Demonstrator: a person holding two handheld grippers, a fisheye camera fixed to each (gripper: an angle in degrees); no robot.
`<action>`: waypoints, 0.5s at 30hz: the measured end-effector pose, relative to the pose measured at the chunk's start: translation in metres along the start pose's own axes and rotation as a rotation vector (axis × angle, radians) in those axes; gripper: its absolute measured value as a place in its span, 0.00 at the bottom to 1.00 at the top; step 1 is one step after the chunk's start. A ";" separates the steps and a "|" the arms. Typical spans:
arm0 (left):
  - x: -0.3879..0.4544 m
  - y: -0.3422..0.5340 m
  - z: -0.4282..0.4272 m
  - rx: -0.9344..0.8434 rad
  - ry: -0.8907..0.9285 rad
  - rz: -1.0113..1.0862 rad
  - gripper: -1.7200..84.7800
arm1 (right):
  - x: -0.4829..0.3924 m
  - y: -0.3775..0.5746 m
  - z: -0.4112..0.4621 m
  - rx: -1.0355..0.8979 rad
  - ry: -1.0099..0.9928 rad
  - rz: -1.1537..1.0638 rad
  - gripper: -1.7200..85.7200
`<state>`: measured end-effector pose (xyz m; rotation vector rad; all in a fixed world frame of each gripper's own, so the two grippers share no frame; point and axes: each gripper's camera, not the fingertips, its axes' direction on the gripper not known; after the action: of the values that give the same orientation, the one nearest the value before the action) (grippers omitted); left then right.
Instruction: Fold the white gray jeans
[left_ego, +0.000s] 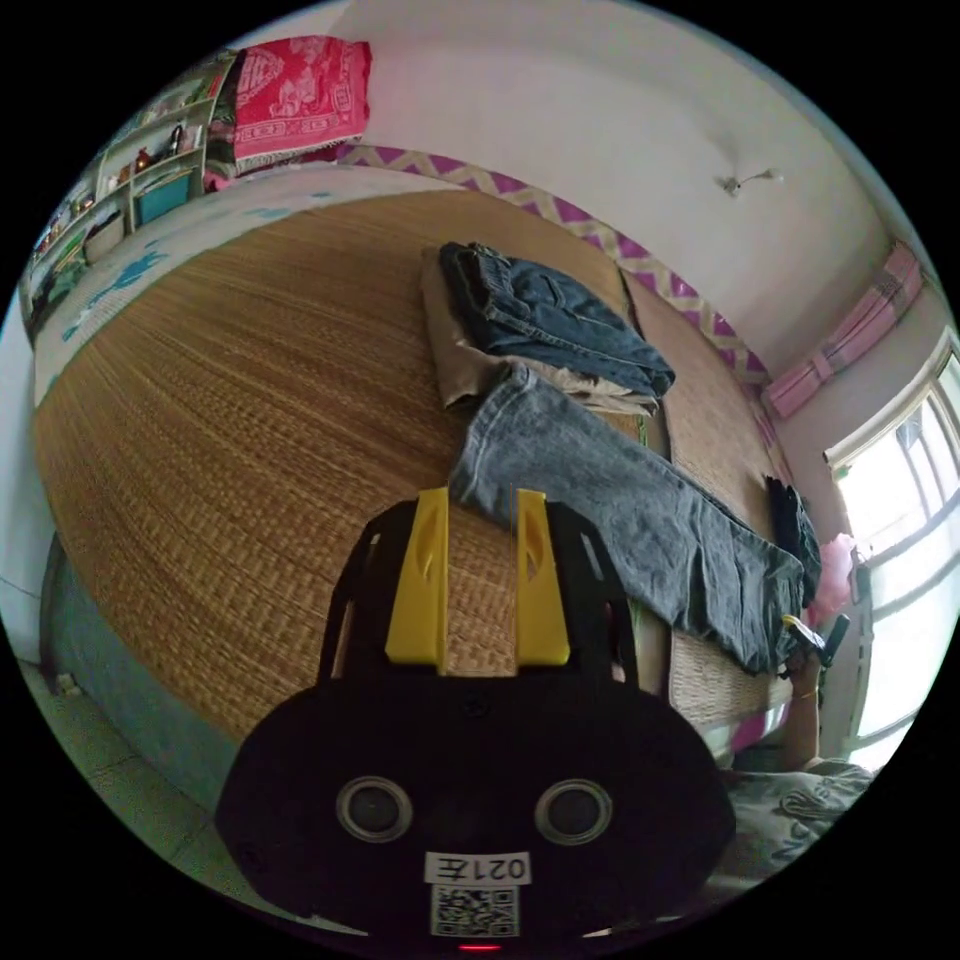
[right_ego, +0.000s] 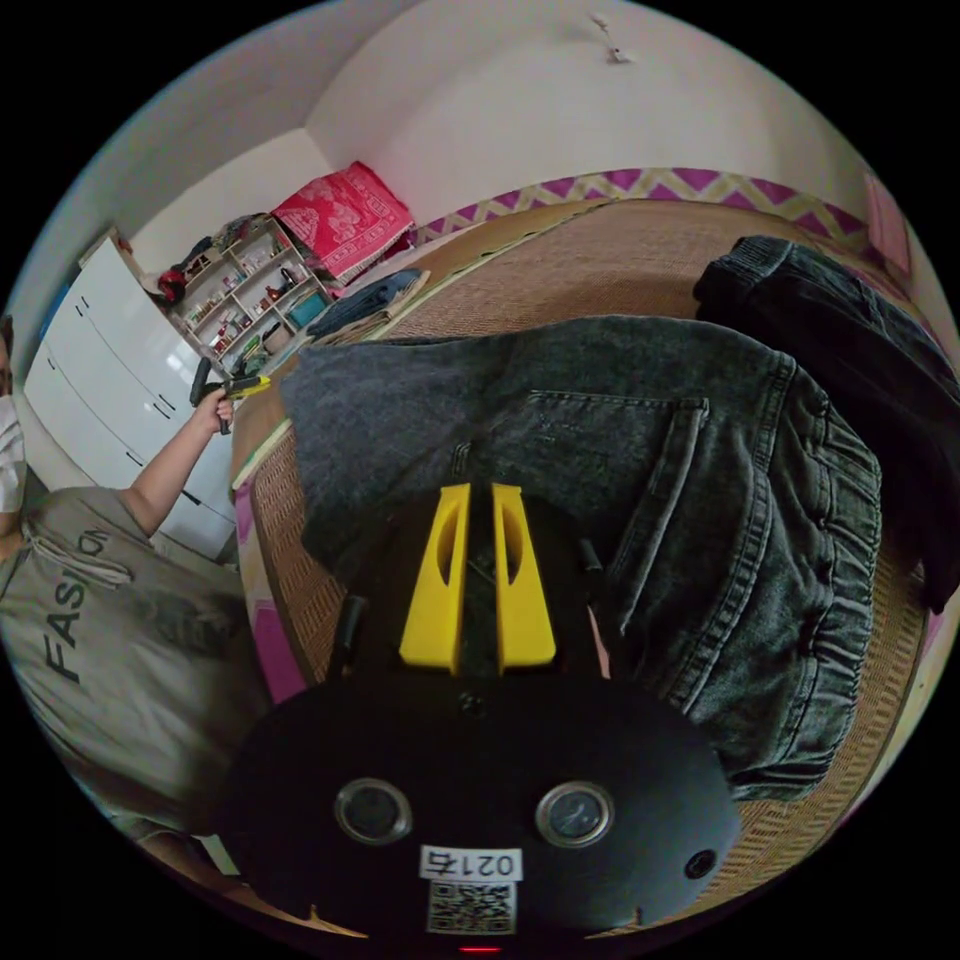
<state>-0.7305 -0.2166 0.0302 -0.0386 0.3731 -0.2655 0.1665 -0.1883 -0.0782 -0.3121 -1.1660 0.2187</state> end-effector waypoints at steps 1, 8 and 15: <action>-0.002 0.006 0.005 -0.011 0.050 -0.048 0.11 | 0.001 0.003 -0.002 0.018 -0.010 0.002 0.06; -0.002 0.031 0.030 0.003 0.167 -0.238 0.17 | -0.002 0.026 -0.023 0.058 -0.058 0.007 0.05; 0.008 0.051 0.051 0.125 0.272 -0.365 0.08 | -0.010 0.067 -0.064 0.145 -0.077 0.027 0.04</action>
<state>-0.6920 -0.1706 0.0708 0.0537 0.6199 -0.6581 0.2217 -0.1375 -0.1336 -0.1931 -1.2157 0.3394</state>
